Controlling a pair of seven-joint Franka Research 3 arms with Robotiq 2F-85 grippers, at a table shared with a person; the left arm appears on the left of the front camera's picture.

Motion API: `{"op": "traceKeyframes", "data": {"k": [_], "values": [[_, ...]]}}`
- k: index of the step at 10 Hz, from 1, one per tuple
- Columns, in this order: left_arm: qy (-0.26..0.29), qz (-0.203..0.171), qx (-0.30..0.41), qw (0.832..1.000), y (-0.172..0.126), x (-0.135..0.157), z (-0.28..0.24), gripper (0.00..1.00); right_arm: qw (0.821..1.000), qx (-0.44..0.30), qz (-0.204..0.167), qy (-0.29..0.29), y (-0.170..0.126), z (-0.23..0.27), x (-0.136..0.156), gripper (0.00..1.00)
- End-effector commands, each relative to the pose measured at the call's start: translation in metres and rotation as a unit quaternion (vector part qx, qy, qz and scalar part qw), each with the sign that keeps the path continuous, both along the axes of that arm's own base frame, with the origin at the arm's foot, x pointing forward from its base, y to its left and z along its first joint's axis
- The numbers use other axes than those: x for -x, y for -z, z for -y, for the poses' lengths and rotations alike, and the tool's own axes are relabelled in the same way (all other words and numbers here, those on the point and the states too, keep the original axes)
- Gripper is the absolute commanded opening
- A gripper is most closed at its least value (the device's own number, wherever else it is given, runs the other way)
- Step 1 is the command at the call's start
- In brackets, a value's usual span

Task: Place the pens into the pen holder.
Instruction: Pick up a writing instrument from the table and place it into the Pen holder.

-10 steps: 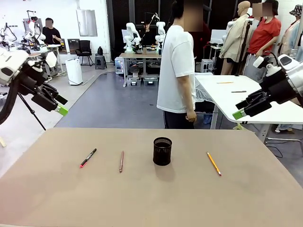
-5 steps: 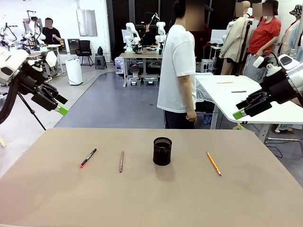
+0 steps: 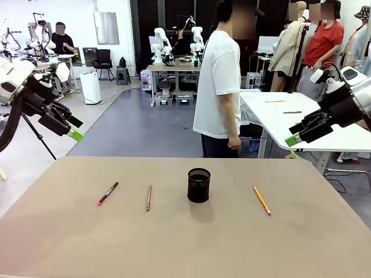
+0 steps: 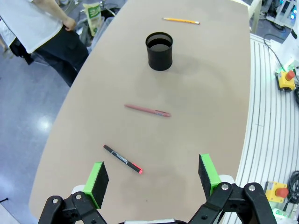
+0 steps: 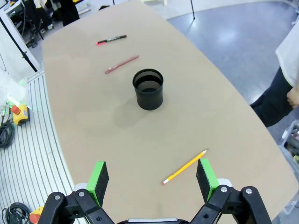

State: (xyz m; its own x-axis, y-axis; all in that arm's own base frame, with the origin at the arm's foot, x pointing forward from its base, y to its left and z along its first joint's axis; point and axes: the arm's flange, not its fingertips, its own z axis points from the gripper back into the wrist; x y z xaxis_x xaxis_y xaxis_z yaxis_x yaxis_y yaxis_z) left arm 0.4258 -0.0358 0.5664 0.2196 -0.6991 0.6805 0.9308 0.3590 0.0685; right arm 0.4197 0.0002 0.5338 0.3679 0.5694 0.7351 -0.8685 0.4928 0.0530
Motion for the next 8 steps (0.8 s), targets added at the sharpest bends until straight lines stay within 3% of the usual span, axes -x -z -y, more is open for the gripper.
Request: {"op": "traceKeyframes", "data": {"k": [1, 3, 6, 8], "values": [[-0.033, -0.031, -0.022, 0.999, -0.003, -0.001, 0.014, 1.0, 1.0, -0.013, 0.005, -0.002, 0.0, -0.002, 0.001, 1.0], [-0.126, -0.101, -0.053, 0.985, -0.003, -0.013, 0.057, 1.0, 1.0, -0.013, 0.005, -0.002, 0.0, -0.002, 0.001, 1.0], [-0.179, -0.137, -0.054, 0.973, 0.012, -0.044, 0.106, 1.0, 1.0, -0.013, 0.005, -0.002, 0.0, -0.002, 0.001, 1.0], [-0.256, -0.181, -0.073, 0.947, 0.044, -0.073, 0.145, 1.0, 1.0, -0.013, 0.005, -0.002, 0.0, -0.002, 0.001, 1.0]]}}
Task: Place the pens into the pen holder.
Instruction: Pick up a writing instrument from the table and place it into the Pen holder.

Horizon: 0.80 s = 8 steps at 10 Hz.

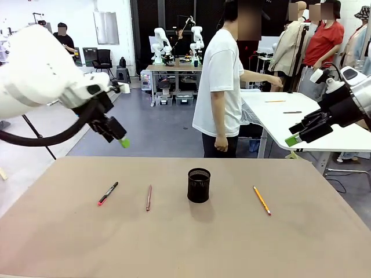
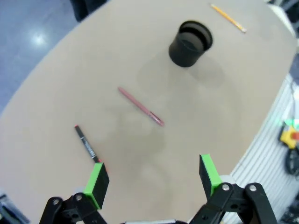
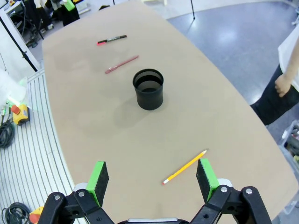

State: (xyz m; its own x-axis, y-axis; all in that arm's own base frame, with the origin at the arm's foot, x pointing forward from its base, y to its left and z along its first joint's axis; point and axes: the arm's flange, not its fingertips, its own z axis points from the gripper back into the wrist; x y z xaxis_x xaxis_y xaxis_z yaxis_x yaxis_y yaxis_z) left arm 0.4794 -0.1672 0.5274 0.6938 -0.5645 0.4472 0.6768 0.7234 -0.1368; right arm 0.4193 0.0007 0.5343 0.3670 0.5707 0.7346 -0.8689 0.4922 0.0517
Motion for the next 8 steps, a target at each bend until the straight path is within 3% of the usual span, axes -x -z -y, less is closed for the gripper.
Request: {"op": "traceKeyframes", "data": {"k": [1, 3, 8], "values": [[-0.066, -0.033, -0.019, 0.997, 0.022, -0.035, 0.027, 1.0, 1.0, -0.014, 0.005, -0.002, 0.001, -0.001, 0.001, 1.0], [-0.104, -0.042, -0.059, 0.992, 0.051, -0.052, 0.045, 1.0, 1.0, -0.014, 0.005, -0.002, 0.001, -0.001, 0.001, 1.0], [-0.084, -0.037, -0.036, 0.995, 0.058, -0.043, 0.037, 1.0, 1.0, -0.014, 0.005, -0.002, 0.001, -0.001, 0.001, 1.0]]}}
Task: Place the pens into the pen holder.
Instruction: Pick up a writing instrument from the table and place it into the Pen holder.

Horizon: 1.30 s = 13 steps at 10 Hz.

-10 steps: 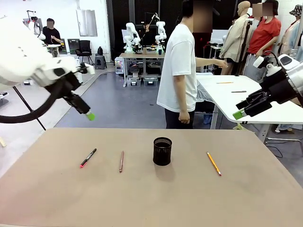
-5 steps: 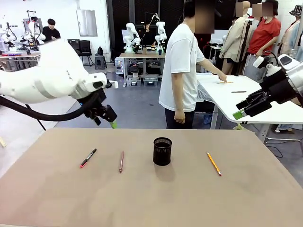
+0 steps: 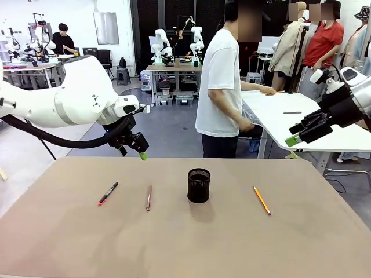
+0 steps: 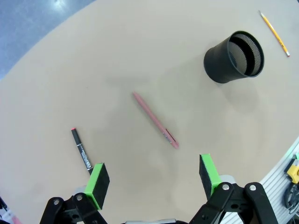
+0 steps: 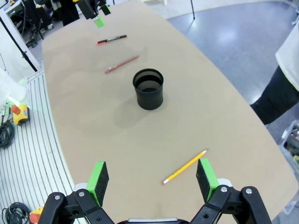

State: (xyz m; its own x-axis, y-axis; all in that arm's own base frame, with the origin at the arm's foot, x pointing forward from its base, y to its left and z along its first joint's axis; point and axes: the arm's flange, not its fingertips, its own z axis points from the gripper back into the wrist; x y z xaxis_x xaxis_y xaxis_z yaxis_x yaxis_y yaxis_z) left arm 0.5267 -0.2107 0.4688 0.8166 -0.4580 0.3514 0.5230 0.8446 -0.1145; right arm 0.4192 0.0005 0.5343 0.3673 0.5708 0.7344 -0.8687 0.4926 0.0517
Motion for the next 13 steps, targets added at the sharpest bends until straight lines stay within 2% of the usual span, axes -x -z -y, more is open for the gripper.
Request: {"op": "traceKeyframes", "data": {"k": [1, 2, 3, 5, 7, 8, 10, 11, 12, 13], "values": [[0.0, -0.002, 0.0, 1.0, 0.003, -0.001, 0.001, 1.0, 1.0, -0.014, 0.005, -0.002, 0.001, -0.002, 0.0, 1.0], [-0.024, -0.036, -0.007, 0.999, 0.004, -0.001, 0.01, 1.0, 1.0, -0.014, 0.005, -0.002, 0.001, -0.002, 0.0, 1.0], [-0.095, -0.075, -0.047, 0.992, 0.02, -0.015, 0.03, 1.0, 1.0, -0.014, 0.005, -0.002, 0.001, -0.002, 0.0, 1.0], [-0.143, -0.124, -0.069, 0.979, 0.06, -0.04, 0.052, 1.0, 1.0, -0.014, 0.005, -0.002, 0.001, -0.002, 0.0, 1.0], [-0.197, -0.136, -0.079, 0.968, 0.091, -0.06, 0.063, 1.0, 1.0, -0.014, 0.005, -0.002, 0.001, -0.002, 0.0, 1.0], [-0.205, -0.12, -0.102, 0.966, 0.105, -0.068, 0.069, 1.0, 1.0, -0.014, 0.005, -0.002, 0.001, -0.002, 0.0, 1.0], [-0.213, -0.113, -0.101, 0.965, 0.129, -0.075, 0.075, 1.0, 1.0, -0.014, 0.005, -0.002, 0.001, -0.002, 0.0, 1.0], [-0.216, -0.111, -0.102, 0.965, 0.136, -0.077, 0.072, 1.0, 1.0, -0.014, 0.005, -0.002, 0.001, -0.002, 0.0, 1.0], [-0.195, -0.113, -0.087, 0.97, 0.135, -0.072, 0.07, 1.0, 1.0, -0.014, 0.005, -0.002, 0.001, -0.002, 0.0, 1.0], [-0.203, -0.125, -0.094, 0.967, 0.136, -0.073, 0.075, 1.0, 1.0, -0.014, 0.005, -0.002, 0.001, -0.002, 0.0, 1.0]]}}
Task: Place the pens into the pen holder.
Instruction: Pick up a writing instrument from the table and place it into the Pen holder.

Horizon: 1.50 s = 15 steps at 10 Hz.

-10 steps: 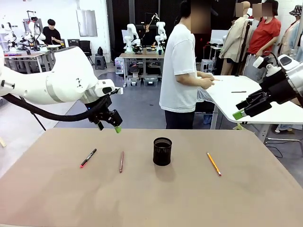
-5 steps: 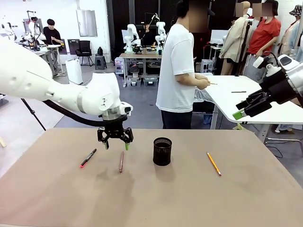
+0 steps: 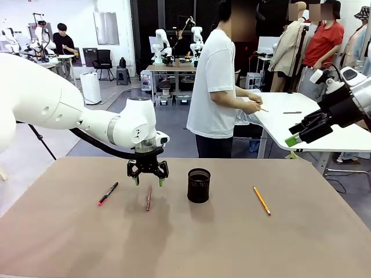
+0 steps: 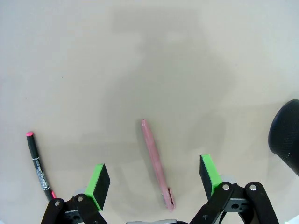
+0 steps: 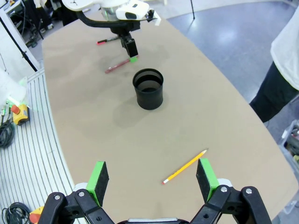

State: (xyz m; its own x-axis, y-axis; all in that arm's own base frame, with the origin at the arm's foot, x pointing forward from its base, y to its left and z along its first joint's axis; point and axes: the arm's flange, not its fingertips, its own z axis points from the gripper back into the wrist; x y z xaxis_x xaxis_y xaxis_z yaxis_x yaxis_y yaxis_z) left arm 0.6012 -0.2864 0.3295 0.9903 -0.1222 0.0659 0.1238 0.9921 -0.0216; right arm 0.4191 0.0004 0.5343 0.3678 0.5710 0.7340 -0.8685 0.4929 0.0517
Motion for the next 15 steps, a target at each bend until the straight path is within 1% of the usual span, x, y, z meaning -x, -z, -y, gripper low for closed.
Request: {"op": "traceKeyframes", "data": {"k": [1, 3, 5, 7, 10, 14, 15], "values": [[-0.001, -0.002, -0.002, 1.0, -0.003, 0.001, -0.001, 1.0, 1.0, -0.014, 0.005, -0.002, 0.001, -0.002, 0.0, 1.0], [0.001, -0.001, 0.0, 1.0, 0.0, 0.001, 0.001, 1.0, 1.0, -0.014, 0.005, -0.002, 0.001, -0.002, 0.0, 1.0], [-0.016, -0.009, -0.004, 1.0, 0.01, 0.003, 0.006, 1.0, 1.0, -0.014, 0.005, -0.002, 0.001, -0.002, 0.0, 1.0], [-0.025, -0.001, -0.005, 1.0, 0.013, 0.007, 0.004, 1.0, 1.0, -0.014, 0.005, -0.002, 0.001, -0.002, 0.0, 1.0], [-0.043, -0.003, -0.004, 0.999, 0.017, 0.012, -0.001, 1.0, 1.0, -0.014, 0.005, -0.002, 0.001, -0.002, 0.0, 1.0], [-0.05, -0.009, 0.002, 0.999, 0.027, 0.013, -0.003, 1.0, 1.0, -0.014, 0.005, -0.002, 0.001, -0.002, 0.0, 1.0], [-0.042, -0.007, -0.003, 0.999, 0.028, 0.014, -0.003, 0.93, 1.0, -0.014, 0.005, -0.002, 0.001, -0.002, 0.0, 1.0]]}}
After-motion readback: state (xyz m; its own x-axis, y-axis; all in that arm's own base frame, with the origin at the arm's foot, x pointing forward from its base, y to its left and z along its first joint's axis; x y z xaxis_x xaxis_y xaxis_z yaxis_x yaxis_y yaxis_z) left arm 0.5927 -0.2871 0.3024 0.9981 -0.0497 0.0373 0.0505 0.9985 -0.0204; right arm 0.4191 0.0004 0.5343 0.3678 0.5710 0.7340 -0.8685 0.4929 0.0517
